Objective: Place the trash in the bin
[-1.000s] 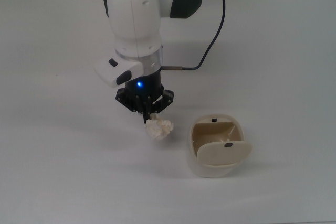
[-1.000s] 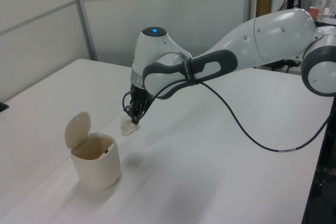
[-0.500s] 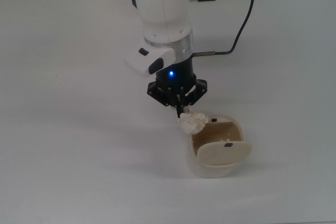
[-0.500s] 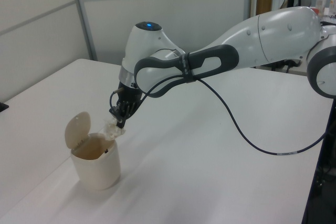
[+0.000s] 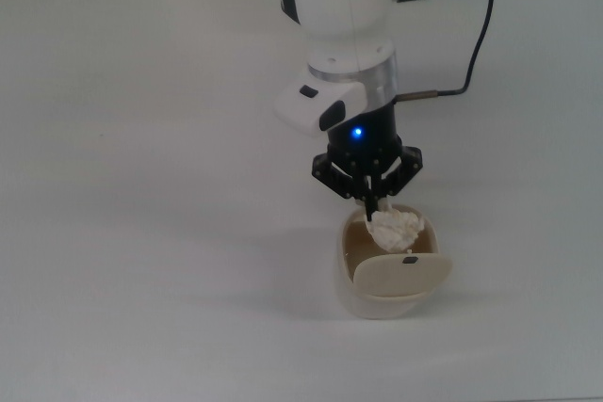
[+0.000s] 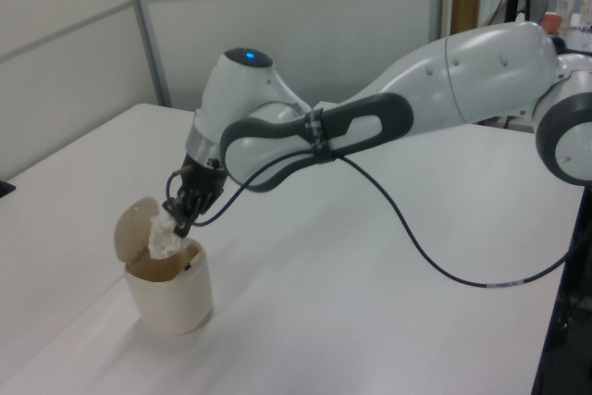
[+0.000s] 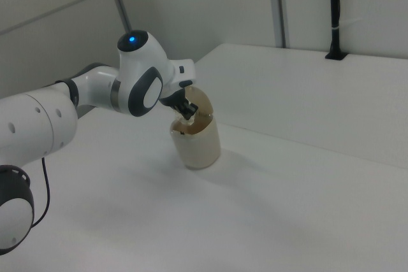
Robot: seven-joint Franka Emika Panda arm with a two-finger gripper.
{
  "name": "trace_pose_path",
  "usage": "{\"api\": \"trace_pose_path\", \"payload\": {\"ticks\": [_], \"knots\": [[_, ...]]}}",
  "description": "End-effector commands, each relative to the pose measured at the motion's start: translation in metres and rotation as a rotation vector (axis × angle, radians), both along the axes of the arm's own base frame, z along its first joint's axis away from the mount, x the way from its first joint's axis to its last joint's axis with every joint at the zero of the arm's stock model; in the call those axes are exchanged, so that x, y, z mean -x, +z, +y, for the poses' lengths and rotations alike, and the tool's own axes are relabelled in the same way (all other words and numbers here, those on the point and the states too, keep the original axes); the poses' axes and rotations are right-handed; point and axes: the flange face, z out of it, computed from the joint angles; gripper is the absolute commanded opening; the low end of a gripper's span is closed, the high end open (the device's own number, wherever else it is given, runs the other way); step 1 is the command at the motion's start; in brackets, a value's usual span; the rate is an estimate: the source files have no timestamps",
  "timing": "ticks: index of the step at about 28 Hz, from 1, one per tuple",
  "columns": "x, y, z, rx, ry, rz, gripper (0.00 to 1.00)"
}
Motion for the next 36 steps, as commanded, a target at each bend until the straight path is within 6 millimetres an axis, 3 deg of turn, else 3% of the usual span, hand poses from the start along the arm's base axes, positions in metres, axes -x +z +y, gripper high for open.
{"api": "trace_pose_path", "payload": {"ticks": [1,8,16,20,31,36], "knots": [[-0.007,-0.009,0.002,-0.029,-0.038,-0.018,1.00],[-0.002,0.001,0.000,-0.016,-0.028,-0.006,1.00],[0.027,0.034,-0.024,0.041,-0.016,0.173,1.00],[0.044,0.047,-0.045,0.092,-0.003,0.271,1.00],[0.106,0.114,-0.118,0.199,0.060,0.444,1.00],[0.111,0.115,-0.138,0.281,0.047,0.479,1.00]]}}
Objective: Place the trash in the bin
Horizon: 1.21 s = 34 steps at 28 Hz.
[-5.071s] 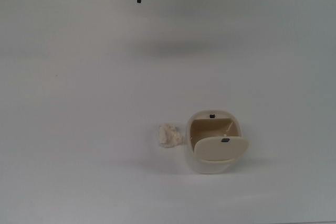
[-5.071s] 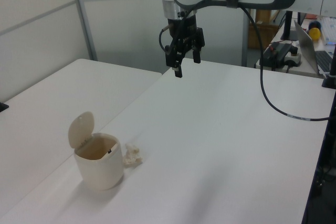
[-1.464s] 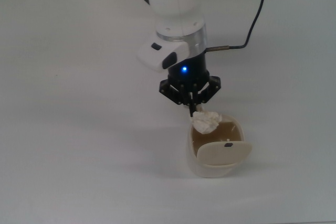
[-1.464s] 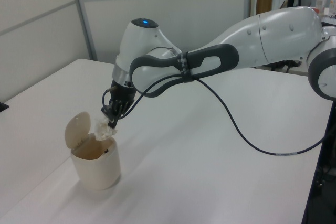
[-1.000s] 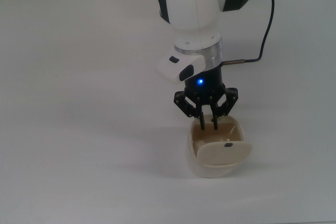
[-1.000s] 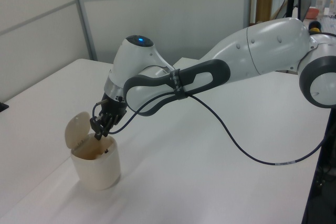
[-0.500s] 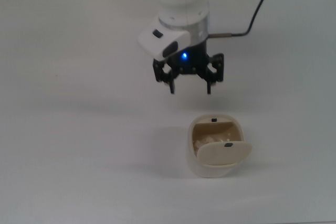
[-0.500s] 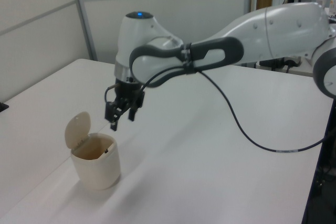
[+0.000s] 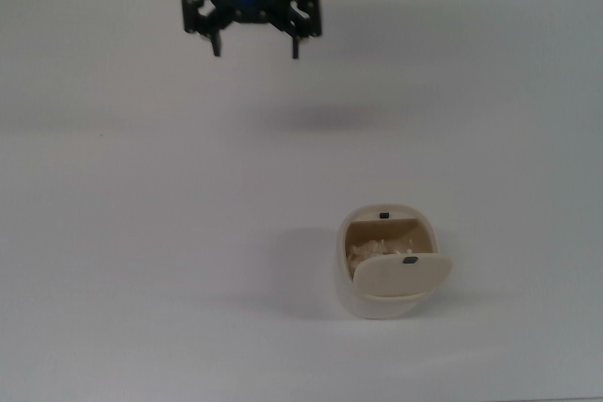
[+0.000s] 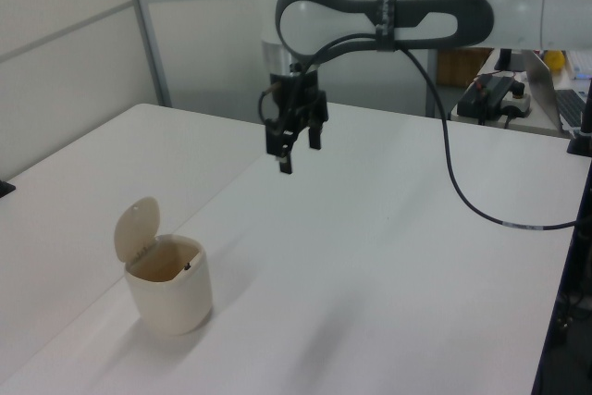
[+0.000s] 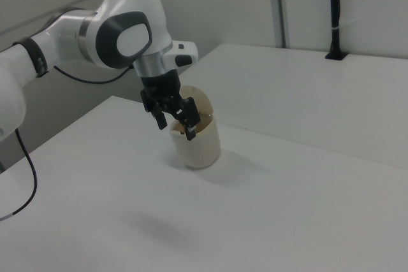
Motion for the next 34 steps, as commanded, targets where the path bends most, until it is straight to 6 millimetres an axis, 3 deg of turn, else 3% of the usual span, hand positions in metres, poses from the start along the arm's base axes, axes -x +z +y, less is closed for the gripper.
{"api": "trace_pose_path", "payload": {"ticks": [1,9,14,22,34], "knots": [[0.010,-0.003,-0.018,0.069,0.019,0.034,1.00],[0.010,-0.003,-0.028,0.074,0.002,0.034,1.00],[0.016,0.009,-0.040,0.071,0.006,0.023,1.00],[0.026,0.020,-0.045,0.069,0.023,0.039,1.00],[0.026,0.023,-0.048,0.070,0.019,0.033,1.00]]}}
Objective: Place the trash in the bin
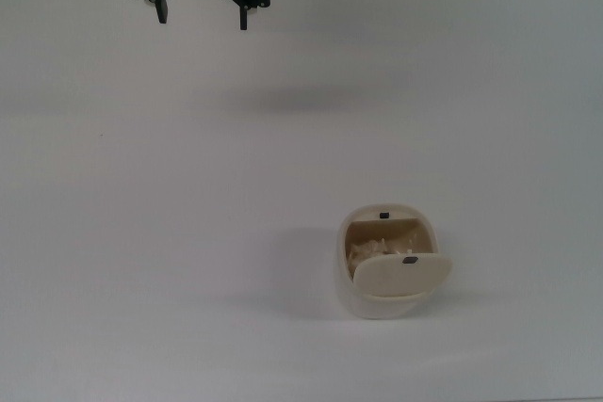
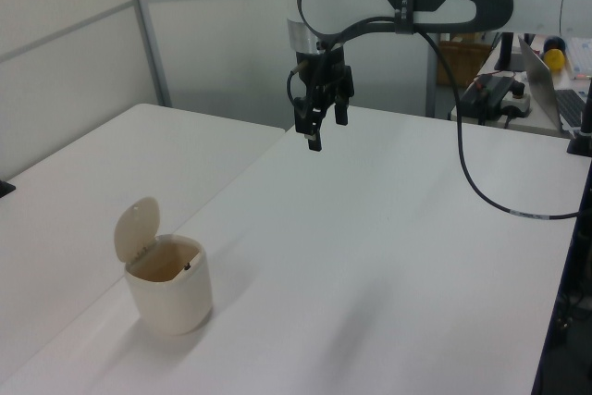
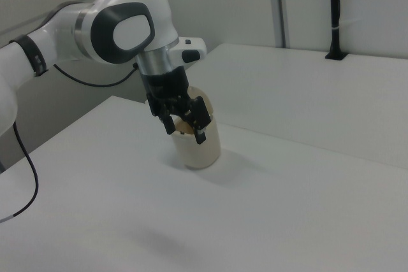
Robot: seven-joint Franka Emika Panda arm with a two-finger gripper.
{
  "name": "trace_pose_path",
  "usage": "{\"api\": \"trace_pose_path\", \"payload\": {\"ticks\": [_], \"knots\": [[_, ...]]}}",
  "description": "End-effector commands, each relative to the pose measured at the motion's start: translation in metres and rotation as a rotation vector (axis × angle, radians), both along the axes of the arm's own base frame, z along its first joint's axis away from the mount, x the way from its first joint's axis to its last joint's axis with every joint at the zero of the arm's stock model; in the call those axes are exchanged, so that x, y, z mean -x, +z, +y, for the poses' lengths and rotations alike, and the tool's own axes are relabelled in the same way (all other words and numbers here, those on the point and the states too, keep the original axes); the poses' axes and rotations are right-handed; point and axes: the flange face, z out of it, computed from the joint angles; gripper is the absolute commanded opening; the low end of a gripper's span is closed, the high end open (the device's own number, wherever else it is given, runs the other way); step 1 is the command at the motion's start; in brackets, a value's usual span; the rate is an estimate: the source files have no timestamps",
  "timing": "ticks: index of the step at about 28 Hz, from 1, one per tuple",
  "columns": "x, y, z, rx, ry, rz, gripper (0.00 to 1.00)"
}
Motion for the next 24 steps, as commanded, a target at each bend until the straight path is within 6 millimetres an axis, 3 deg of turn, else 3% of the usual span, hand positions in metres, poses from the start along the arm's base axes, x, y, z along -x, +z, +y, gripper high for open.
{"api": "trace_pose_path", "payload": {"ticks": [1,24], "knots": [[0.0082,0.0044,-0.0054,0.009,0.017,0.014,1.00],[0.0076,0.0049,-0.0018,0.000,0.013,0.011,1.00]]}}
